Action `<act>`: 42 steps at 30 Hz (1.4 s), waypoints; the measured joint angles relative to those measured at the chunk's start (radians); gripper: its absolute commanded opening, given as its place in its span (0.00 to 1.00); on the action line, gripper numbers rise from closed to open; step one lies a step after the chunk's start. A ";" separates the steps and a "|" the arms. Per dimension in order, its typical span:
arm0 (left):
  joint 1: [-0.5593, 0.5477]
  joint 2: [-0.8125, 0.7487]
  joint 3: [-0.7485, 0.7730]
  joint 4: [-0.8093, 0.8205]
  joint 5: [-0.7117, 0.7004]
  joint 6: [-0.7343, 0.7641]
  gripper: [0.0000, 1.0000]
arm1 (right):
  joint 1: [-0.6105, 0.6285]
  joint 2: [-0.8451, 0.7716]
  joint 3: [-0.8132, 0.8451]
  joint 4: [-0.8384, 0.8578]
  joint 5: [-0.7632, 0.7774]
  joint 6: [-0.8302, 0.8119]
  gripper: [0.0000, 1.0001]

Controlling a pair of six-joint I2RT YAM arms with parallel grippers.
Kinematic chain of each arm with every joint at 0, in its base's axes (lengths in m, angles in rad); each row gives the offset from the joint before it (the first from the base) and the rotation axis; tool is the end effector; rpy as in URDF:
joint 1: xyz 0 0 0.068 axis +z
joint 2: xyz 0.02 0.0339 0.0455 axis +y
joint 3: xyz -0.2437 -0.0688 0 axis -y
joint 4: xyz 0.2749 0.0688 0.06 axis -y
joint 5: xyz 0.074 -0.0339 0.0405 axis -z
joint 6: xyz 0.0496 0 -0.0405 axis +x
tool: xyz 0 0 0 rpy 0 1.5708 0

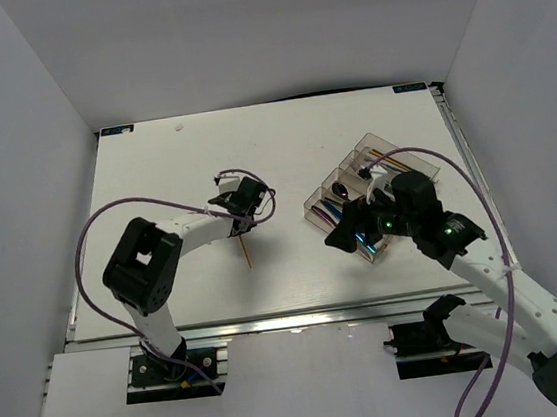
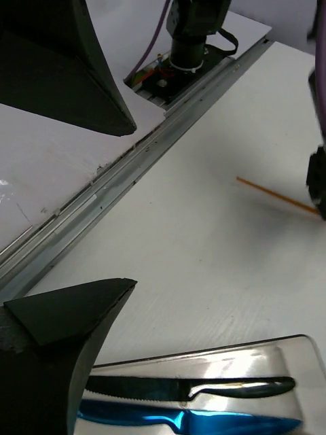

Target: Sort the eating utensils into containers

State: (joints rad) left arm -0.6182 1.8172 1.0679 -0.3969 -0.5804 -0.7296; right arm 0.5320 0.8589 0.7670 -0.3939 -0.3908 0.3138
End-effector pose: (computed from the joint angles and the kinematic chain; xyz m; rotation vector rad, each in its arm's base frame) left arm 0.3166 -0.1918 0.1013 -0.2935 2.4346 0.2419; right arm 0.2024 0.1411 0.2766 -0.4849 2.0913 0.9121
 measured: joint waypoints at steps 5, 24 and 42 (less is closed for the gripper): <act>-0.022 -0.154 -0.066 -0.010 0.059 0.008 0.00 | 0.008 0.223 -0.058 0.161 -0.050 0.106 0.89; -0.106 -0.526 -0.218 0.198 0.298 -0.146 0.00 | 0.271 0.482 -0.083 0.669 0.059 0.419 0.81; -0.130 -0.543 -0.172 0.123 0.258 -0.207 0.96 | 0.278 0.672 0.083 0.633 0.114 0.344 0.00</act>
State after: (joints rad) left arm -0.7483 1.2743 0.8955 -0.2737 -0.3222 -0.9363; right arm 0.8097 1.5307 0.8501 0.2390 -0.2768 0.6582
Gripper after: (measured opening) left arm 0.662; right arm 0.047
